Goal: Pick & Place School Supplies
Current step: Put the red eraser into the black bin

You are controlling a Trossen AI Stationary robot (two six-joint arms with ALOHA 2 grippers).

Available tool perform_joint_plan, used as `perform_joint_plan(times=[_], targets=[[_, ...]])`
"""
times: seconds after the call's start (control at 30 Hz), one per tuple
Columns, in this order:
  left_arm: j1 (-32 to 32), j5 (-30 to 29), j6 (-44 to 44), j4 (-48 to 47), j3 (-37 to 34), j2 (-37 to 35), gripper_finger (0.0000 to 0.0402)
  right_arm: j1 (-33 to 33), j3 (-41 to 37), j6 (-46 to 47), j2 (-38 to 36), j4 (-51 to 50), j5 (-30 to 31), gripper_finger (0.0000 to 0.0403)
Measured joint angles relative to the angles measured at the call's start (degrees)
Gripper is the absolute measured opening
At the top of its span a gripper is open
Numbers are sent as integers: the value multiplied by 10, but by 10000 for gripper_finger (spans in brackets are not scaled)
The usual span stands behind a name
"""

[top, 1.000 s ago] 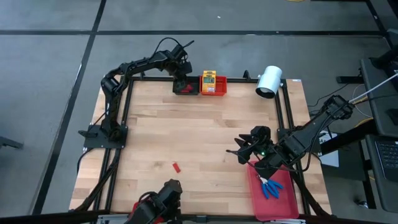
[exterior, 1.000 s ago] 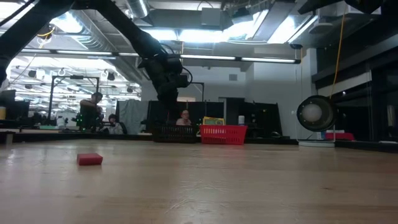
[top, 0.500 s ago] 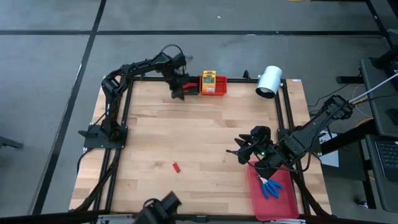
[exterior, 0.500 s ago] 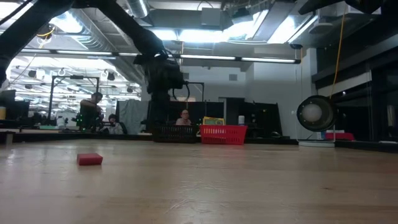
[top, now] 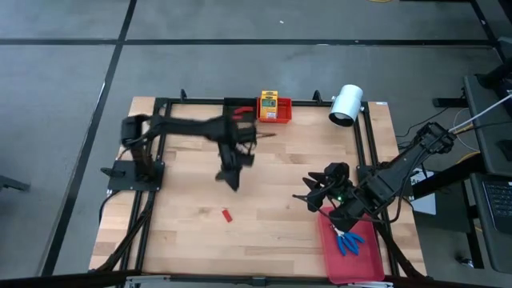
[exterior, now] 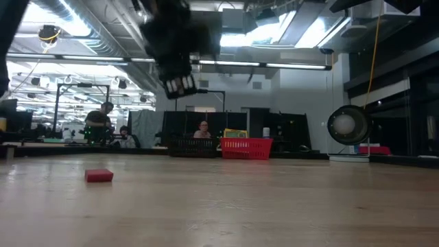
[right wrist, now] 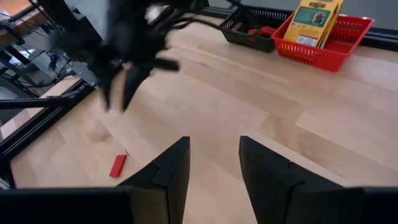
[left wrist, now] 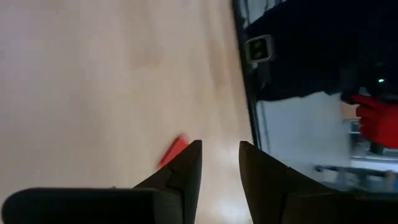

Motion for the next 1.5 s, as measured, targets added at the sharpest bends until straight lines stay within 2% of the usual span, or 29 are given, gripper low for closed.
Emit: perform_joint_plan(times=[0.07,0.13,0.3,0.4,0.6,0.77,0.9,1.07,1.5], targets=[[-49,-30,-69,84,-32,-36,102,3,0,-1,0,0,7,141],[-96,-99,-112,138,-61,-64,102,3,0,-4,0,-3,7,141],[-217,-322,-148,161,-112,-120,102,7,0,-19,0,-5,3,141],[-279,-386,-178,179,-137,-126,102,9,-1,-28,0,-7,1,141],[-353,-419,-190,249,-183,-108,102,12,-1,-30,0,-7,0,141],[-360,-476,-154,275,-217,-88,102,12,-1,-17,0,-6,-6,141],[-344,-468,-150,338,-262,-87,102,13,-1,-4,0,-4,-18,141],[-328,-464,-148,359,-293,-87,102,16,-1,18,0,-3,-24,141],[-326,-446,-124,403,-296,-87,102,17,-1,28,0,-6,-28,141]])
